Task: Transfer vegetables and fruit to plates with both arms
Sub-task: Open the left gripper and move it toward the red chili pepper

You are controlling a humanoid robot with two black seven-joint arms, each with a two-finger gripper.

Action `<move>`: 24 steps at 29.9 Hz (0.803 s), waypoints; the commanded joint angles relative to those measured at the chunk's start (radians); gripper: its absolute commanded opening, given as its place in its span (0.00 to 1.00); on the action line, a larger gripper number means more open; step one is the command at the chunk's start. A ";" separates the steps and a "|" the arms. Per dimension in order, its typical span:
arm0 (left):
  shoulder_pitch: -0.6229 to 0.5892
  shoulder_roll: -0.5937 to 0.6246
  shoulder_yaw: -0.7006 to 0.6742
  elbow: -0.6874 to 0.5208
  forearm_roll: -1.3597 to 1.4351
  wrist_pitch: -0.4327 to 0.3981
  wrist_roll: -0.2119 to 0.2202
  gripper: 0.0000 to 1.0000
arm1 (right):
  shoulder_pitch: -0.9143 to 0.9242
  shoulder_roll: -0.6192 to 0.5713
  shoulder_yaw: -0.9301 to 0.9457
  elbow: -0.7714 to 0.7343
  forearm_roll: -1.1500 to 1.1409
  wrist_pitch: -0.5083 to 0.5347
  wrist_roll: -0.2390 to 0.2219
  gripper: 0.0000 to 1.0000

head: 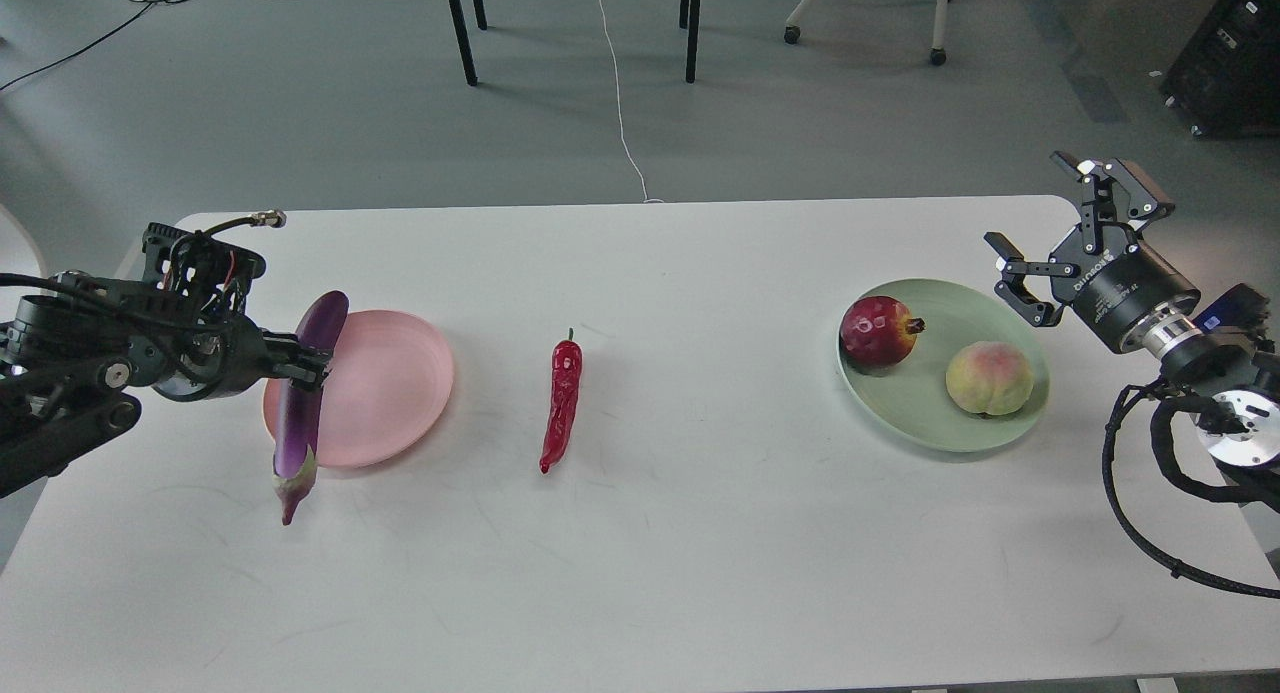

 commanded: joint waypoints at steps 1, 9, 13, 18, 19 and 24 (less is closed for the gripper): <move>-0.010 0.000 -0.008 -0.002 -0.002 0.000 -0.002 0.88 | 0.000 0.000 0.000 0.000 0.000 0.000 0.000 0.97; -0.099 -0.053 -0.023 -0.052 -0.034 0.000 -0.020 0.98 | 0.000 0.000 0.001 0.000 0.000 0.000 0.000 0.97; -0.145 -0.144 -0.034 -0.094 -0.115 0.000 0.006 0.98 | 0.000 0.000 0.000 0.000 0.000 0.000 0.000 0.97; -0.148 -0.319 -0.043 -0.085 -0.143 0.000 0.107 0.98 | 0.003 0.000 -0.002 0.003 0.000 0.000 0.000 0.97; -0.146 -0.346 -0.040 -0.076 -0.140 0.000 0.113 0.98 | 0.003 0.000 -0.002 0.005 0.000 0.000 0.000 0.97; -0.119 -0.443 -0.014 0.009 -0.133 0.000 0.118 0.98 | 0.000 -0.005 -0.002 0.003 0.000 0.000 0.000 0.97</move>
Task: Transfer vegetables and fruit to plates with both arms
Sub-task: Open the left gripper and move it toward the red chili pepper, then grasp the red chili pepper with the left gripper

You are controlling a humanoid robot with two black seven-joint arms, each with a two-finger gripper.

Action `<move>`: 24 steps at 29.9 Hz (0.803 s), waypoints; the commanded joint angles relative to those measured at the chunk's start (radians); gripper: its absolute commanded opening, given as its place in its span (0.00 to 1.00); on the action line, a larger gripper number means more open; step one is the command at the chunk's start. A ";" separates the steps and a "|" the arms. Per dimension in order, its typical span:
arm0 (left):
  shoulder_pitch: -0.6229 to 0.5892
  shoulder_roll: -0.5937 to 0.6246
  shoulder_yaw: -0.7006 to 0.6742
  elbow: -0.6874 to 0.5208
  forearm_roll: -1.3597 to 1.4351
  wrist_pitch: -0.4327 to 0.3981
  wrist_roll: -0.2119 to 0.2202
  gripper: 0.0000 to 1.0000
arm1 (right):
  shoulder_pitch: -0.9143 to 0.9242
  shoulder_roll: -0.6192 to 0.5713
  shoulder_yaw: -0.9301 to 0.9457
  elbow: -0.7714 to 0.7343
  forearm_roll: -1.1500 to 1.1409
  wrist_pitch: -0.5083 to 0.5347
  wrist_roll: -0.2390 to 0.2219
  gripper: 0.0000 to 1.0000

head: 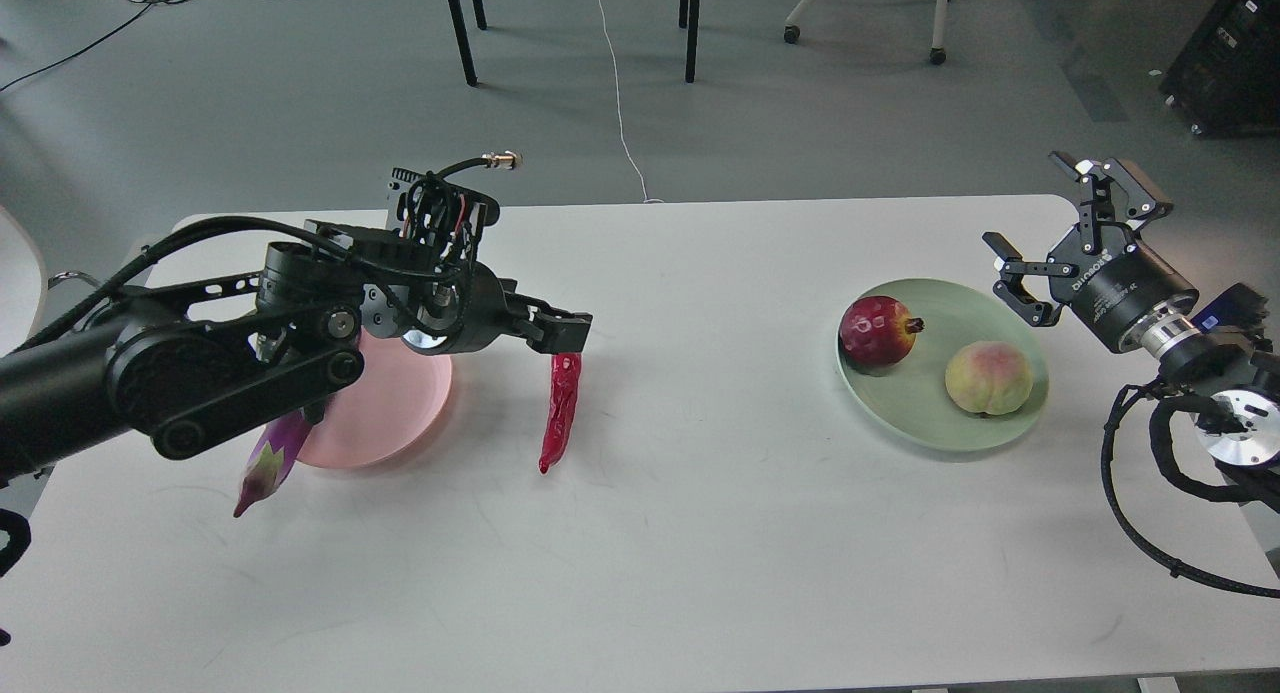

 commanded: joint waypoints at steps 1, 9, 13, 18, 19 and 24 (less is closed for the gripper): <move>0.026 -0.054 0.018 0.059 0.004 0.000 0.005 0.98 | -0.001 -0.003 0.000 0.000 0.000 0.000 0.000 0.97; 0.072 -0.100 0.021 0.179 0.004 0.000 0.014 0.98 | -0.003 -0.007 0.002 -0.002 0.000 0.000 0.000 0.97; 0.072 -0.113 0.020 0.188 0.003 0.000 0.013 0.98 | -0.003 -0.007 0.000 -0.004 0.000 0.000 0.000 0.97; 0.092 -0.137 0.019 0.219 0.001 0.000 0.013 0.98 | -0.003 -0.003 0.000 -0.004 0.000 0.000 0.000 0.97; 0.093 -0.137 0.019 0.220 0.001 0.000 0.013 0.98 | -0.004 -0.003 -0.002 -0.004 0.000 0.000 0.000 0.97; 0.109 -0.143 0.021 0.226 0.001 0.000 0.014 0.95 | -0.014 -0.001 0.000 -0.004 0.000 0.000 0.000 0.97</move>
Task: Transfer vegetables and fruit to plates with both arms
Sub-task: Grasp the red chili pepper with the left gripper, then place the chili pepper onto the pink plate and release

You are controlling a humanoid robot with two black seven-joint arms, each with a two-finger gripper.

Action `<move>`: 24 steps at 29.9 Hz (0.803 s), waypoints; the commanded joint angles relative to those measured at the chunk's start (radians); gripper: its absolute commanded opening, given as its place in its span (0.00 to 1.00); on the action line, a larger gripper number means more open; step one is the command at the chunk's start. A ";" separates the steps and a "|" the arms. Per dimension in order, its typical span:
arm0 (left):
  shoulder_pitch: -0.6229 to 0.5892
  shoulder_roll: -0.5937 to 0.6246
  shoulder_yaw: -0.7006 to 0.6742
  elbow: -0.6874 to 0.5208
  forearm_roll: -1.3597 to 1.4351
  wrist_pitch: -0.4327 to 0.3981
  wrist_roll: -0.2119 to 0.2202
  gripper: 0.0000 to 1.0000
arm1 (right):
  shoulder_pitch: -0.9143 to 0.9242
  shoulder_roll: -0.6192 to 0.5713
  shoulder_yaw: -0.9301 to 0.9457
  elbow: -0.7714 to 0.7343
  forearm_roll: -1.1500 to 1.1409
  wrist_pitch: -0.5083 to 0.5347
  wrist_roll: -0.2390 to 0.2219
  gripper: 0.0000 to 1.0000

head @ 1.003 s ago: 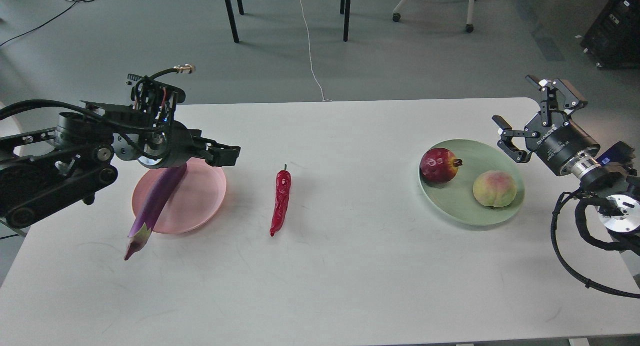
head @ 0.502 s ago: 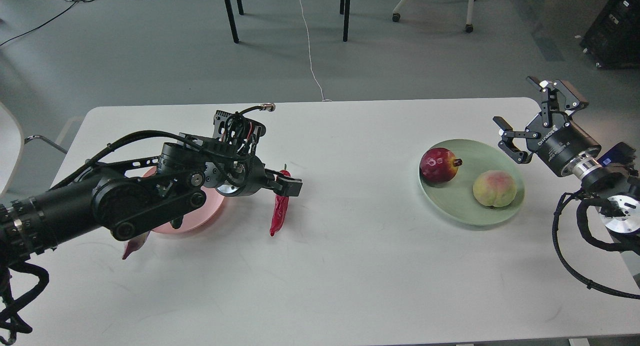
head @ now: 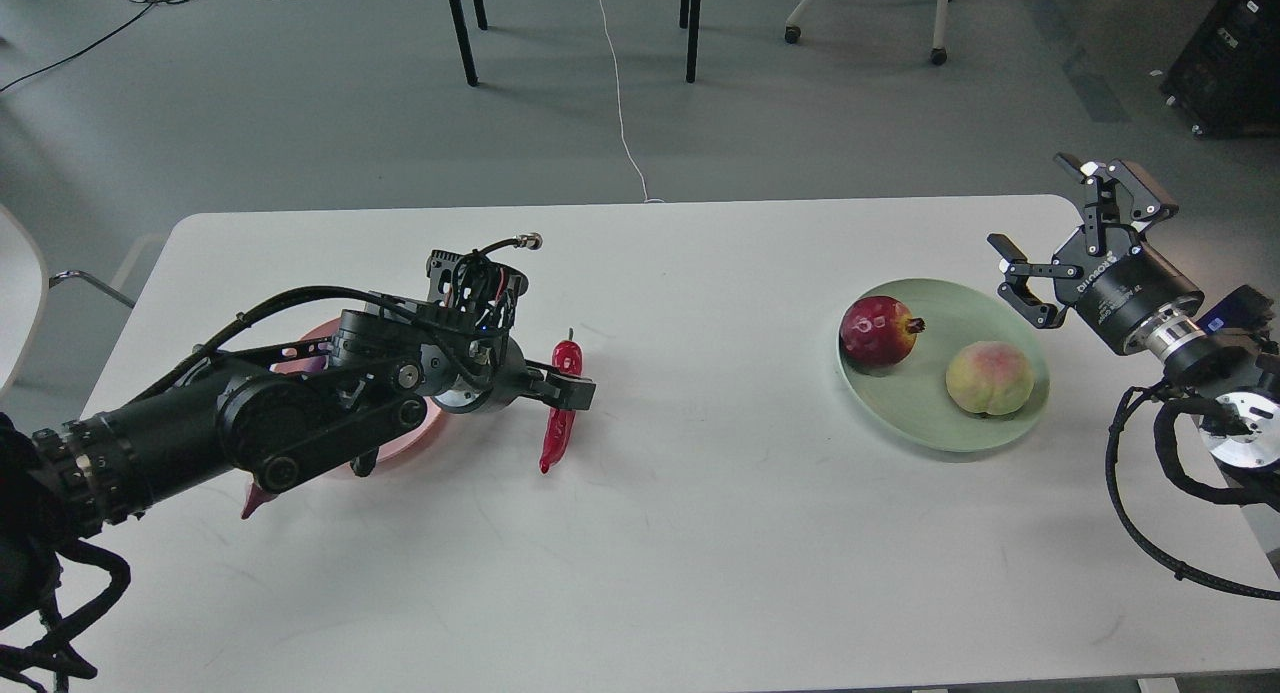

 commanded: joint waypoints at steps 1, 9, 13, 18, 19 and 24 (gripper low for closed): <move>0.009 -0.004 0.001 0.007 0.000 0.000 0.002 0.94 | -0.005 0.000 0.001 0.000 0.000 0.000 0.000 0.97; 0.011 -0.027 0.000 0.033 0.000 0.000 0.002 0.46 | -0.009 0.002 0.001 -0.001 0.000 0.000 0.000 0.97; 0.008 -0.035 0.001 0.033 0.001 0.000 0.021 0.21 | -0.009 0.002 -0.001 -0.001 0.000 0.000 0.000 0.97; 0.000 -0.049 -0.002 0.033 0.001 0.000 0.031 0.12 | -0.009 0.002 -0.001 -0.001 0.000 0.000 0.000 0.97; -0.003 -0.049 -0.002 0.030 0.001 0.000 0.032 0.11 | -0.009 0.002 -0.001 -0.001 0.000 0.000 0.000 0.97; -0.059 0.005 -0.004 -0.018 -0.006 0.000 0.029 0.11 | -0.009 0.002 -0.001 0.000 0.000 0.000 0.000 0.97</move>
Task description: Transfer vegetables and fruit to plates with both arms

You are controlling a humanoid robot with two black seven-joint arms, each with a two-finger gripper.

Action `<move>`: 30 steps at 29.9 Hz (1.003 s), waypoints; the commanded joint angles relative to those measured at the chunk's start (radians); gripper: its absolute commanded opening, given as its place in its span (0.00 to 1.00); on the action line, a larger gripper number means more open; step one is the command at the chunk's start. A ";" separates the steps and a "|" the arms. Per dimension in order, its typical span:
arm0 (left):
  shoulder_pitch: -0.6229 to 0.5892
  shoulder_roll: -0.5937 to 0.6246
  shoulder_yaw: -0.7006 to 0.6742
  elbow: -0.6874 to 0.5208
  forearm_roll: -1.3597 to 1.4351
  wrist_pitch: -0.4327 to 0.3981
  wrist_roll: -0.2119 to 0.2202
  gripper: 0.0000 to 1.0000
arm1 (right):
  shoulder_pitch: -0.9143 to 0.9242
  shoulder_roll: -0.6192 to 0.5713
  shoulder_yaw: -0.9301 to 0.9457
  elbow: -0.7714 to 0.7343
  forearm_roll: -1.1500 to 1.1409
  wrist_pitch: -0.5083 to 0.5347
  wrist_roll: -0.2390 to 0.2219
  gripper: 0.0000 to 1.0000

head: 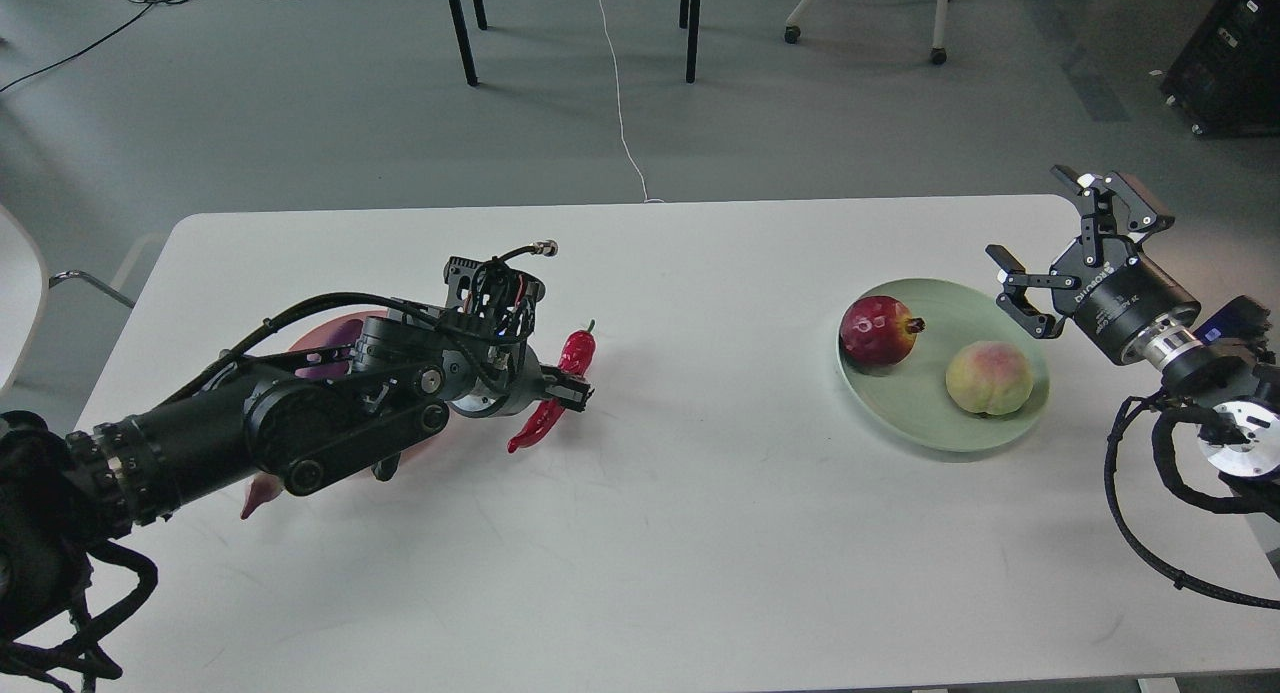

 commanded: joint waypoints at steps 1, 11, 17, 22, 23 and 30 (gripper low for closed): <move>-0.054 0.077 -0.001 -0.055 -0.007 0.000 -0.004 0.12 | 0.000 0.000 0.000 0.001 0.000 0.000 0.000 0.97; -0.047 0.365 0.000 -0.185 -0.006 0.000 -0.010 0.15 | 0.000 0.001 0.000 0.003 -0.012 0.000 0.000 0.97; 0.039 0.425 -0.014 -0.225 -0.015 0.000 -0.005 0.24 | 0.000 0.001 0.000 0.001 -0.017 0.000 0.000 0.97; 0.056 0.443 -0.012 -0.229 -0.047 0.000 -0.007 0.51 | 0.003 0.001 -0.001 0.001 -0.017 0.000 0.000 0.97; 0.056 0.448 -0.012 -0.229 -0.050 0.000 -0.008 0.70 | 0.005 0.001 -0.001 0.001 -0.017 0.000 0.000 0.97; 0.054 0.453 -0.085 -0.230 -0.101 0.000 -0.021 1.00 | 0.015 -0.002 -0.001 0.001 -0.024 0.000 0.000 0.97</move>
